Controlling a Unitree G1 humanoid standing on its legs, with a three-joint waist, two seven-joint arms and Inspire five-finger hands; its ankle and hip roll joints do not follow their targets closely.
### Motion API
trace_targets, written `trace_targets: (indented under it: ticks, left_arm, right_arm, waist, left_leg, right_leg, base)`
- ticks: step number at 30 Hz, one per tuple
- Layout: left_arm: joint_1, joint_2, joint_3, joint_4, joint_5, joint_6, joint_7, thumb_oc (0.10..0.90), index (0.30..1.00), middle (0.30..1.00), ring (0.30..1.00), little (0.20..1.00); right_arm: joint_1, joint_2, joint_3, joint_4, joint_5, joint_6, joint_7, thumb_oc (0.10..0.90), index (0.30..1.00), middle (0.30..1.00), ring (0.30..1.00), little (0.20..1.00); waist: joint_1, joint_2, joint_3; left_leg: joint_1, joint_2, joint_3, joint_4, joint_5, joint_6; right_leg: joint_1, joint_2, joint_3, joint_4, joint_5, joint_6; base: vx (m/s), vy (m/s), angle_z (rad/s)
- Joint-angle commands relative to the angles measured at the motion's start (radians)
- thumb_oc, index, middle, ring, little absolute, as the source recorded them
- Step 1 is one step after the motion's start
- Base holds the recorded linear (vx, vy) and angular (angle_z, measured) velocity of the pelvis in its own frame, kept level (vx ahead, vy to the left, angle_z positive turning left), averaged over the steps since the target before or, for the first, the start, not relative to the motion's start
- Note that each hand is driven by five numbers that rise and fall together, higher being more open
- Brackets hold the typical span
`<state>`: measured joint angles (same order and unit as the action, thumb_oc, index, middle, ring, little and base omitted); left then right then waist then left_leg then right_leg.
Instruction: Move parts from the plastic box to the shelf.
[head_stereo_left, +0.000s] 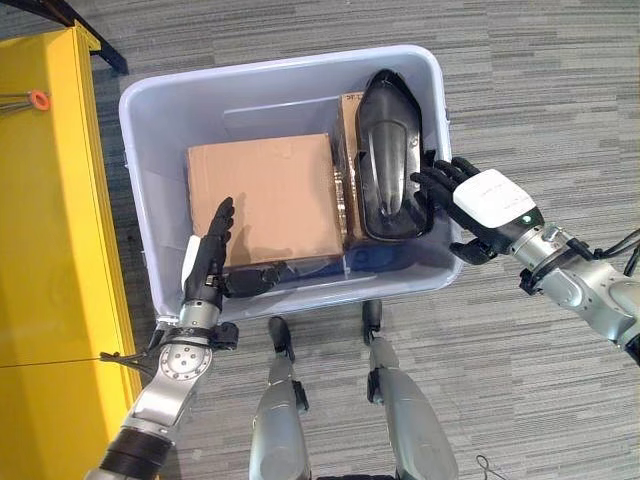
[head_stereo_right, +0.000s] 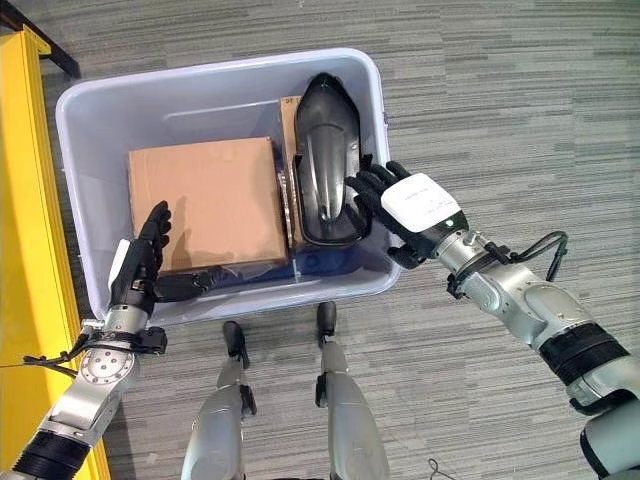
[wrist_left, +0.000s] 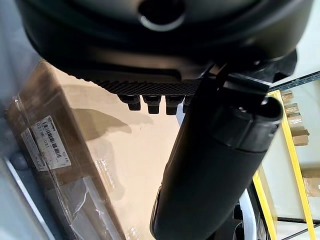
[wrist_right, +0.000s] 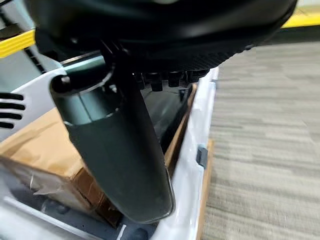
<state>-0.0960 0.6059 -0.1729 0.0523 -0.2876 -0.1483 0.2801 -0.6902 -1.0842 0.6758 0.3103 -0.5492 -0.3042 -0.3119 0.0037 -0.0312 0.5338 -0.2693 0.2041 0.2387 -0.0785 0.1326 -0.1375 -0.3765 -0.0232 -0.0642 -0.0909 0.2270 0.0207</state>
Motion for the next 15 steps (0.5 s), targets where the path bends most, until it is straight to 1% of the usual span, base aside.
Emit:
trace_targets:
  ticks: [1,3,5,12,15]
  left_arm:
    - [-0.01,0.03,0.008,-0.082,0.036,-0.085,0.028,0.9,1.0,1.0,1.0,1.0]
    - [-0.013,0.028,0.007,-0.074,0.033,-0.094,0.028,0.9,1.0,1.0,1.0,1.0]
    - [-0.016,0.024,0.005,-0.079,0.028,-0.088,0.035,0.9,1.0,1.0,1.0,1.0]
    - [-0.025,0.021,-0.005,-0.069,0.027,-0.088,0.025,0.9,1.0,1.0,1.0,1.0]
    - [-0.034,0.017,-0.013,-0.063,0.026,-0.091,0.023,0.9,1.0,1.0,1.0,1.0]
  right_arm:
    - [-0.137,-0.045,-0.005,-0.037,-0.021,0.011,-0.109,0.9,1.0,1.0,1.0,1.0]
    - [-0.153,-0.043,0.003,-0.046,-0.031,0.02,-0.101,0.9,1.0,1.0,1.0,1.0]
    - [-0.18,-0.035,0.024,-0.037,-0.055,0.047,-0.08,0.9,1.0,1.0,1.0,1.0]
    - [-0.22,-0.014,0.062,0.045,-0.073,0.069,-0.095,0.9,1.0,1.0,1.0,1.0]
    - [-0.257,-0.009,0.094,0.095,-0.08,0.062,-0.106,0.9,1.0,1.0,1.0,1.0]
  waist:
    - [-0.01,-0.012,-0.014]
    - [-0.012,-0.009,-0.014]
    - [-0.008,-0.006,-0.014]
    - [0.003,-0.003,-0.014]
    - [0.007,0.001,-0.014]
  left_leg:
    - [-0.004,0.079,-0.023,-0.007,0.001,-0.032]
    - [-0.003,0.079,-0.022,-0.008,0.003,-0.033]
    - [-0.006,0.08,-0.027,-0.009,0.003,-0.033]
    - [-0.012,0.08,-0.037,-0.009,0.006,-0.035]
    - [-0.014,0.079,-0.038,-0.009,0.008,-0.036]
  right_leg:
    - [0.025,-0.149,-0.111,0.004,-0.097,0.134]
    - [0.023,-0.15,-0.11,0.004,-0.095,0.134]
    - [0.022,-0.15,-0.108,0.004,-0.097,0.133]
    - [0.022,-0.15,-0.118,0.004,-0.097,0.131]
    - [0.021,-0.151,-0.122,0.004,-0.098,0.13]
  base:
    - [-0.06,0.025,0.01]
    - [-0.05,0.038,-0.01]
    - [-0.04,0.034,-0.04]
    - [0.0,0.0,-0.01]
    - [0.0,0.0,0.0]
